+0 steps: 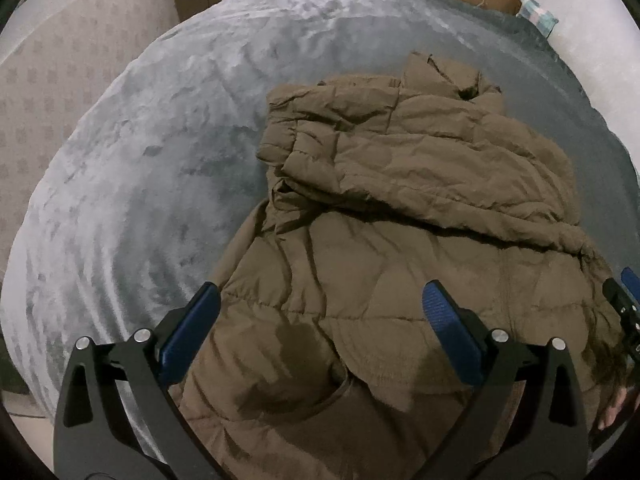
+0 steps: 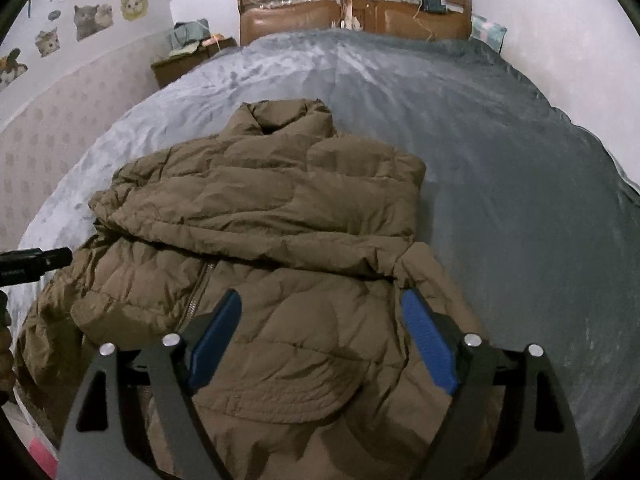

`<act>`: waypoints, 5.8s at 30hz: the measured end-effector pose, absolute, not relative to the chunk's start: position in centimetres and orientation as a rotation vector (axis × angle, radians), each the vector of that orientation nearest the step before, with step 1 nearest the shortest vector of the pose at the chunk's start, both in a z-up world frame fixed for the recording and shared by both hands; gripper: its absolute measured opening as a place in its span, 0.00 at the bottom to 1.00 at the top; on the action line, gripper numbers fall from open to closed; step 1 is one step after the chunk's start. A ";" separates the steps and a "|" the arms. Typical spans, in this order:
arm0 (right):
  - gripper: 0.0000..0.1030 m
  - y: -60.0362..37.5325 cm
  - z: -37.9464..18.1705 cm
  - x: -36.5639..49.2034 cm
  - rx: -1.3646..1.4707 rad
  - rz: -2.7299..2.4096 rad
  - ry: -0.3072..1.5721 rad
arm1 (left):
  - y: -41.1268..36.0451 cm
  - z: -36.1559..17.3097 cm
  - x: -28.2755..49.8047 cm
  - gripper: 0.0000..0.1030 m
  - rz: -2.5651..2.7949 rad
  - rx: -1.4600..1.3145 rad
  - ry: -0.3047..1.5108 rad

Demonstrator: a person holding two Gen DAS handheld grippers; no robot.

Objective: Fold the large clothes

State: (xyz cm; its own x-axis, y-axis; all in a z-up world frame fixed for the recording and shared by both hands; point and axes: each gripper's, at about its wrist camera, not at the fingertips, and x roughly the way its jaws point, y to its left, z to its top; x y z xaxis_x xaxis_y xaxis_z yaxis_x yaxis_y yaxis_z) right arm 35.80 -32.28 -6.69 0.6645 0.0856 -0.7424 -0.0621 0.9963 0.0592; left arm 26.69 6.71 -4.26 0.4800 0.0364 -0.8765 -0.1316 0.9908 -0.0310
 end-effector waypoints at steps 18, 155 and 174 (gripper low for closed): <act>0.84 -33.7 -8.9 31.5 0.204 0.058 0.779 | 7.3 -6.6 22.4 0.97 0.116 -0.144 0.962; 0.28 -41.4 3.9 38.9 0.233 0.009 0.554 | 8.1 5.7 32.9 0.33 -0.101 -0.082 0.722; 0.28 -41.2 2.0 54.0 0.160 -0.029 0.599 | 7.7 1.1 47.1 0.34 0.004 -0.018 0.817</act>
